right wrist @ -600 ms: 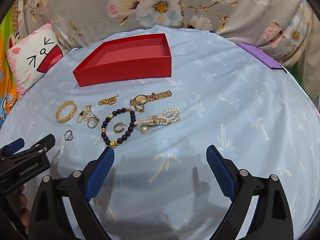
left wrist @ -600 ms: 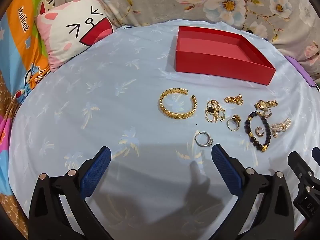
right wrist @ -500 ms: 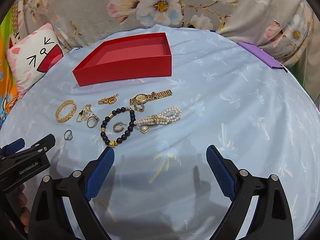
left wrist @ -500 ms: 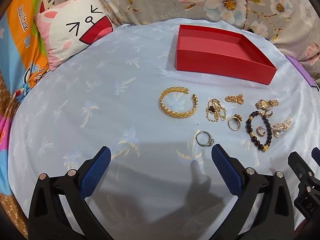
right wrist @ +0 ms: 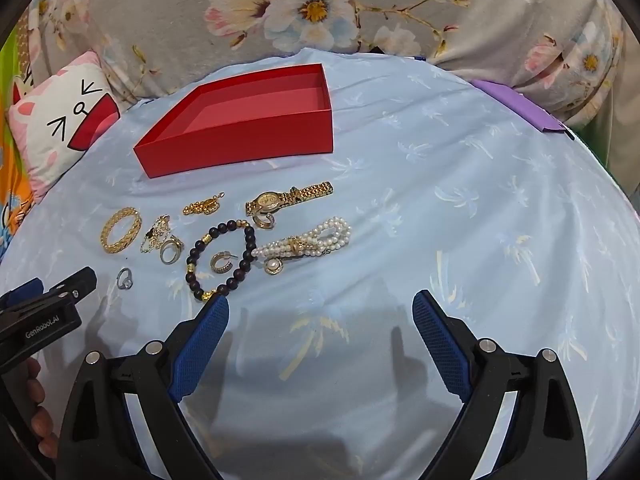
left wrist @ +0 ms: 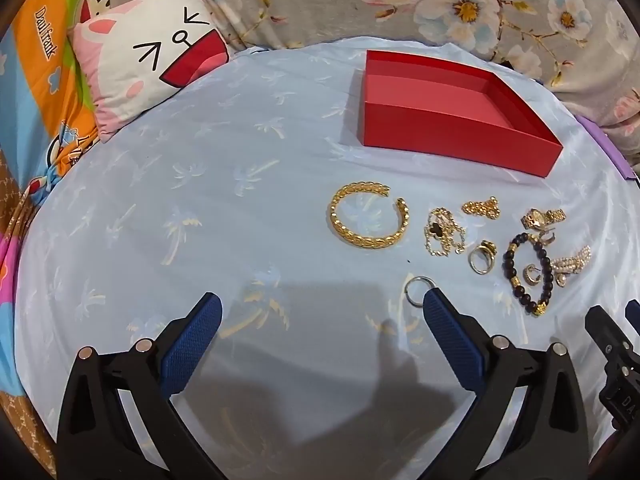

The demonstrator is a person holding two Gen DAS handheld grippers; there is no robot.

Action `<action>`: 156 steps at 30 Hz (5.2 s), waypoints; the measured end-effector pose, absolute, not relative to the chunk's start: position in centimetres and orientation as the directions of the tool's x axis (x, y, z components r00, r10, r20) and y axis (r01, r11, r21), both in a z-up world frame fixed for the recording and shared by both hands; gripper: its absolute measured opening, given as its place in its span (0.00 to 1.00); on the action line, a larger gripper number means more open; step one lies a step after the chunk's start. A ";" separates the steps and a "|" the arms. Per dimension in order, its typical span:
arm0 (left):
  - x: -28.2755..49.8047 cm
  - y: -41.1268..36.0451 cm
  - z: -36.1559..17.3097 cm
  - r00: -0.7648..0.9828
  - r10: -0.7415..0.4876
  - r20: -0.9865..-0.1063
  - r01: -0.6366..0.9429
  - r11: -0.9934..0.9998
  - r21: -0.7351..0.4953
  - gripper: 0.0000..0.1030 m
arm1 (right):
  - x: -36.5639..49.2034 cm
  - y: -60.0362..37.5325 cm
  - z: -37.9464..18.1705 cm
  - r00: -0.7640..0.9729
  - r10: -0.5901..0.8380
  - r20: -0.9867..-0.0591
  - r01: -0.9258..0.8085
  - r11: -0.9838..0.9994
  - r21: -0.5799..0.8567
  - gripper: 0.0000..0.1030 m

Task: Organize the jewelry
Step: 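Move both open tools toward the scattered jewelry, then grasp the gold cuff bangle with the left tool while the right tool approaches the pearl bracelet, then close the right tool on the pearl bracelet and lift it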

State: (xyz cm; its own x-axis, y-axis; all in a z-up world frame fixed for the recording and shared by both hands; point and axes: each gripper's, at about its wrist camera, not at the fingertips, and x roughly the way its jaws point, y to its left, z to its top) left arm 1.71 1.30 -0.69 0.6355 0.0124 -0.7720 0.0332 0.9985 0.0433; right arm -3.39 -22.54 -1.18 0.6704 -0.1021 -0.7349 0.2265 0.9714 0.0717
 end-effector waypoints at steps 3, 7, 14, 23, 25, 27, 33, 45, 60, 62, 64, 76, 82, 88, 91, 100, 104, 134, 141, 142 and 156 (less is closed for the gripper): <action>2.1 1.6 -0.8 0.632 0.015 -0.775 0.021 0.999 0.036 0.96 | -3.2 -22.5 -1.2 0.671 -0.097 -0.735 0.222 0.972 0.075 0.89; 2.3 1.5 -1.0 0.626 0.005 -0.780 0.026 0.999 0.028 0.96 | -3.0 -22.5 -1.4 0.671 -0.093 -0.735 0.216 0.974 0.074 0.89; 2.4 0.7 -0.9 0.624 -0.003 -0.781 0.043 0.999 0.030 0.96 | -3.1 -22.3 -1.5 0.676 -0.087 -0.732 0.213 0.974 0.081 0.89; 2.6 0.4 -0.5 0.627 -0.013 -0.779 0.056 0.998 0.029 0.96 | -3.2 -22.3 -1.6 0.678 -0.088 -0.730 0.213 0.974 0.081 0.89; 2.5 0.3 -0.4 0.628 -0.012 -0.778 0.054 0.998 0.029 0.96 | -3.2 -22.3 -1.5 0.677 -0.089 -0.730 0.213 0.974 0.079 0.89; 2.5 0.2 -0.4 0.630 -0.012 -0.777 0.055 0.998 0.029 0.96 | -3.2 -22.3 -1.6 0.677 -0.088 -0.730 0.212 0.974 0.080 0.89; 2.5 0.0 -0.4 0.630 -0.013 -0.777 0.054 0.998 0.027 0.96 | -3.1 -22.1 -1.5 0.678 -0.086 -0.730 0.209 0.975 0.079 0.89; 3.0 -0.4 -0.3 0.628 -0.014 -0.778 0.059 0.998 0.029 0.96 | -2.8 -21.7 -1.5 0.679 -0.083 -0.730 0.201 0.977 0.076 0.89; 3.1 -0.7 -0.5 0.628 -0.013 -0.778 0.059 0.998 0.031 0.96 | -2.7 -21.6 -1.5 0.678 -0.082 -0.731 0.201 0.977 0.077 0.89; 3.1 -0.6 -0.5 0.627 -0.014 -0.779 0.059 0.998 0.030 0.96 | -2.7 -21.7 -1.6 0.678 -0.082 -0.731 0.201 0.977 0.077 0.89; 3.1 -0.6 -0.5 0.628 -0.013 -0.778 0.060 0.998 0.031 0.96 | -2.7 -21.7 -1.6 0.678 -0.082 -0.731 0.201 0.977 0.077 0.89; 3.4 -1.1 -0.8 0.626 -0.015 -0.780 0.063 0.998 0.031 0.96 | -2.7 -21.8 -1.7 0.676 -0.082 -0.732 0.202 0.976 0.078 0.89; 4.0 -0.9 -1.3 0.614 -0.016 -0.789 0.055 0.998 0.023 0.96 | -2.7 -21.8 -1.8 0.674 -0.085 -0.734 0.208 0.975 0.078 0.88; 5.6 0.4 -2.0 0.589 -0.035 -0.807 0.028 0.999 -0.023 0.96 | -2.5 -22.9 -2.4 0.667 -0.091 -0.739 0.222 0.972 0.081 0.88; 6.5 0.6 -2.5 0.578 -0.046 -0.814 0.029 0.999 -0.035 0.96 | -2.1 -23.4 -2.3 0.668 -0.089 -0.739 0.224 0.971 0.086 0.88; 9.1 -0.3 -2.9 0.600 -0.007 -0.800 0.039 0.999 0.020 0.96 | -1.1 -23.9 -2.7 0.658 -0.071 -0.749 0.222 0.970 0.102 0.88; 9.7 -0.6 -2.7 0.612 -0.021 -0.791 0.054 0.998 0.015 0.89 | -0.7 -23.9 -2.8 0.660 -0.068 -0.748 0.219 0.970 0.106 0.88; 5.1 0.9 0.3 0.636 -0.157 -0.756 0.128 0.987 -0.097 0.54 | 0.5 -24.1 -2.5 0.652 0.004 -0.759 0.216 0.958 0.191 0.56; 5.3 0.9 -0.2 0.625 -0.168 -0.762 0.132 0.985 -0.108 0.54 | 2.0 -24.0 -2.8 0.648 0.000 -0.762 0.223 0.956 0.189 0.47; 5.3 0.8 -0.2 0.624 -0.169 -0.763 0.135 0.985 -0.109 0.54 | 2.2 -24.1 -2.8 0.649 0.005 -0.761 0.221 0.955 0.196 0.47; 6.0 0.7 -0.9 0.614 -0.182 -0.768 0.140 0.983 -0.120 0.54 | 3.4 -24.2 -2.1 0.683 0.017 -0.730 0.208 0.954 0.216 0.52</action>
